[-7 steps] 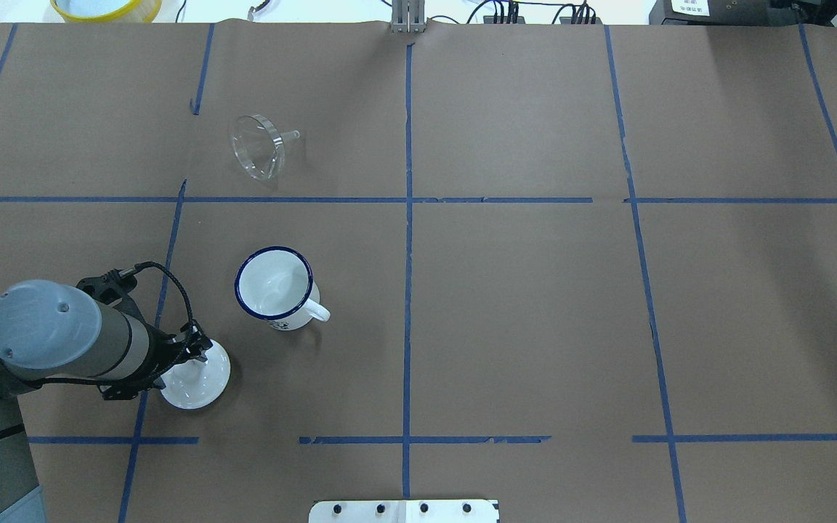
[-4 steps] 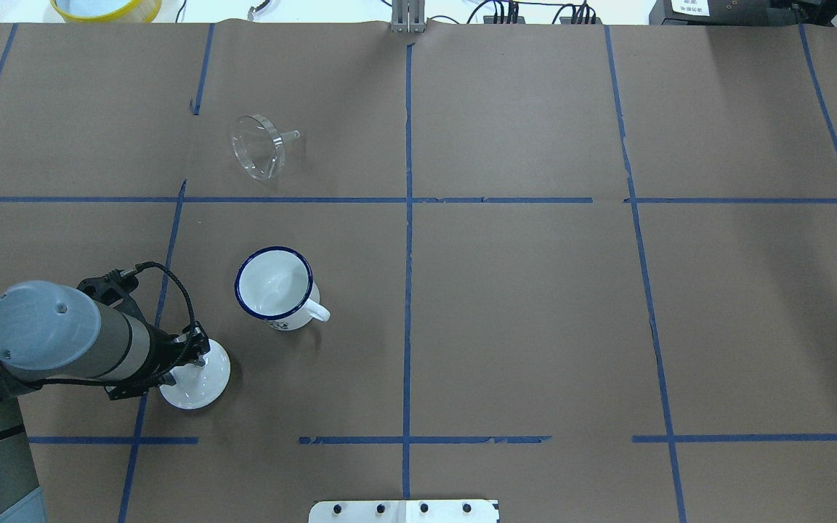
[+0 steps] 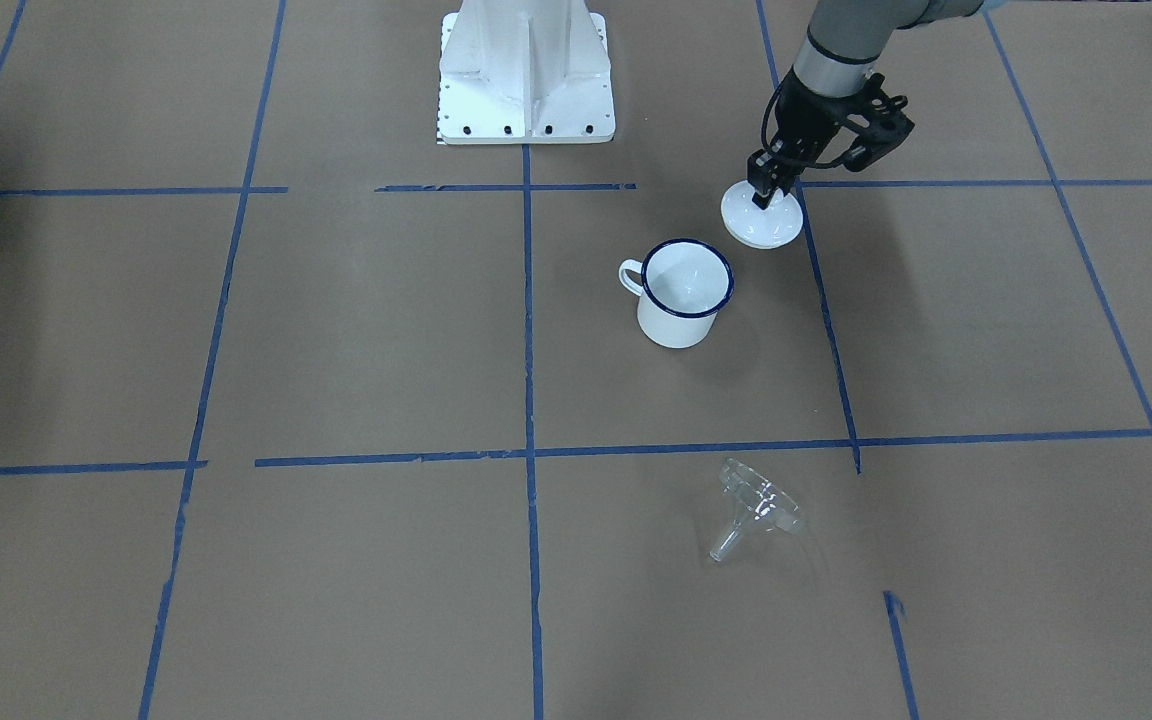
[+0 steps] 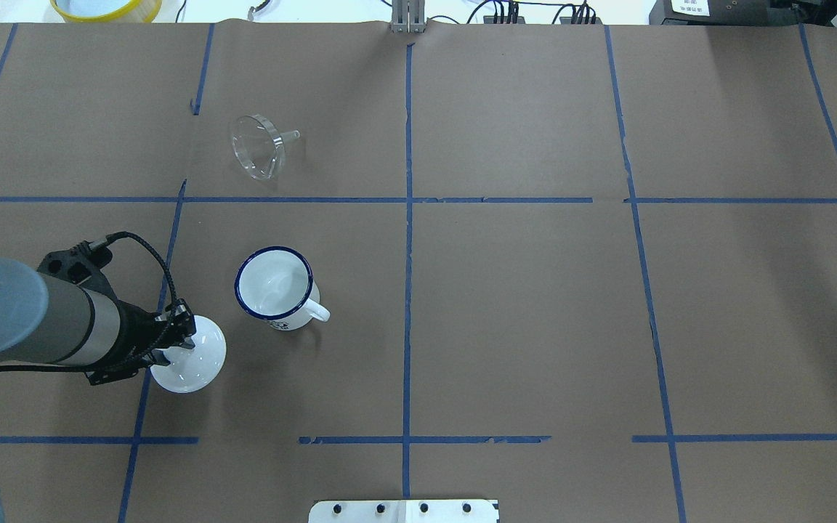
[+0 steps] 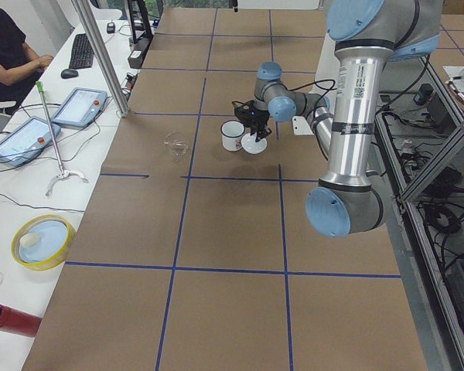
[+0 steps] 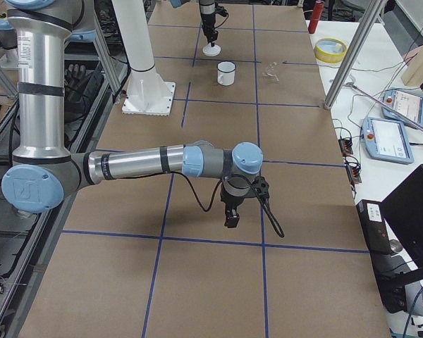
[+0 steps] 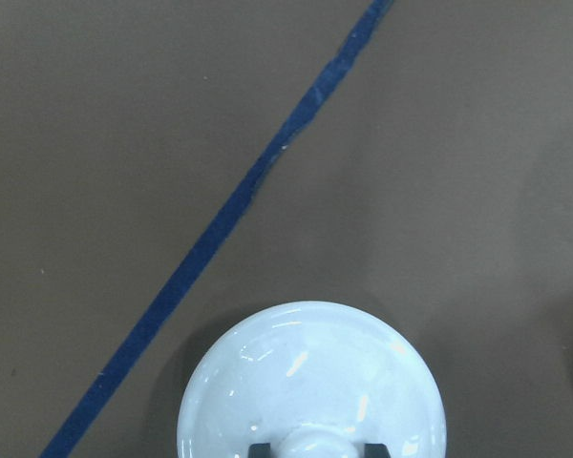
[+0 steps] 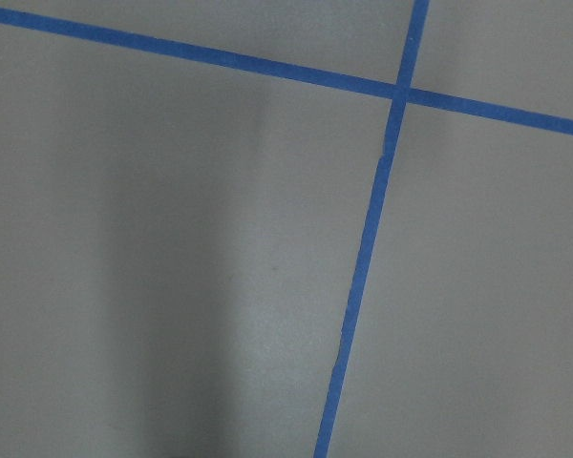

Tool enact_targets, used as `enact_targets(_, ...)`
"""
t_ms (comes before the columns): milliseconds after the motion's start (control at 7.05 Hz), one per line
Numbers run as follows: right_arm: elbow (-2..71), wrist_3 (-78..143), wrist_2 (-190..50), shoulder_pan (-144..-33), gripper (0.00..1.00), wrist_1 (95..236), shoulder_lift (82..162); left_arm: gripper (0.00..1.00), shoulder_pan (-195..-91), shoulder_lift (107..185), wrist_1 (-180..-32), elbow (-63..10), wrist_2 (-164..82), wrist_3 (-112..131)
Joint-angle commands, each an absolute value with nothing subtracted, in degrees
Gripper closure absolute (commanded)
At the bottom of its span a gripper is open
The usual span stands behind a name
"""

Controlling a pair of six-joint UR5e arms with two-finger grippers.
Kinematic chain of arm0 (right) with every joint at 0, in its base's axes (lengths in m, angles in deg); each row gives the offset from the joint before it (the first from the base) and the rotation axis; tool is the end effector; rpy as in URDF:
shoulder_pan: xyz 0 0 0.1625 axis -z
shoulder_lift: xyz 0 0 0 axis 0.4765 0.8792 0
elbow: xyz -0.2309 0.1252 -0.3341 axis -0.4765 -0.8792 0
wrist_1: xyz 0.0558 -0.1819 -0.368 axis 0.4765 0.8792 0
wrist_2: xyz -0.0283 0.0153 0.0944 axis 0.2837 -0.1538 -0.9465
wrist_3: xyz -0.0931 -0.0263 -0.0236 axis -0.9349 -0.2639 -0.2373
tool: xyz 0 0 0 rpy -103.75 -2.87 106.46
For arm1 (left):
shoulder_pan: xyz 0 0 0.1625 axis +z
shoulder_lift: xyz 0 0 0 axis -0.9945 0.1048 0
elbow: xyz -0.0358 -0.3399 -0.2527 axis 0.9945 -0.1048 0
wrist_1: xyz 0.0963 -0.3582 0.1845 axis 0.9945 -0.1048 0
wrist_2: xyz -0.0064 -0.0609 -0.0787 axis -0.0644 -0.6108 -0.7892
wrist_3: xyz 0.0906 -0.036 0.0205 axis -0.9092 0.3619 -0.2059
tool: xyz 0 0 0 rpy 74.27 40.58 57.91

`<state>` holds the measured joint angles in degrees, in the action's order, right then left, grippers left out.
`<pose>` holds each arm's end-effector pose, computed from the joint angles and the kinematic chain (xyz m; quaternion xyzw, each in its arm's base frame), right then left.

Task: Remove funnel from cup
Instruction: 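Lift the white lid and carry it over the mug with the left gripper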

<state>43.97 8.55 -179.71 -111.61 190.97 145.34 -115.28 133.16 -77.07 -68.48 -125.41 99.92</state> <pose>0.0113 -0.4612 0.6057 -0.0268 -0.3612 -0.1047 0.9262 0.3220 -0.3199 0.2789 -0.0708 0.4055 -0.3101 0.8570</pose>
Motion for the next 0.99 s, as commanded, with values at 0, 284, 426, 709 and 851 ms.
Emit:
enact_targets(0, 44.0, 8.6, -179.7, -111.6, 0.0, 191.0, 145.3, 1.0, -118.1, 145.9, -64.0, -67.3, -126.6, 98.0)
enact_targets(284, 44.0, 8.6, -179.7, -111.6, 0.0, 191.0, 145.3, 1.0, -117.6, 153.3, -63.9, -58.1, -129.5, 98.0)
enact_targets(426, 44.0, 8.5, -179.7, -111.6, 0.0, 191.0, 145.3, 1.0, -117.6, 154.8, -63.9, -54.8, -129.9, 98.0)
enact_targets(709, 44.0, 8.6, -179.7, -111.6, 0.0, 191.0, 145.3, 1.0, -117.5, 156.2, -65.4, -51.0, -130.3, 98.1)
enact_targets(851, 44.0, 8.6, -179.7, -111.6, 0.0, 191.0, 145.3, 1.0, -117.6, 157.1, -65.3, -50.7, -130.7, 98.0)
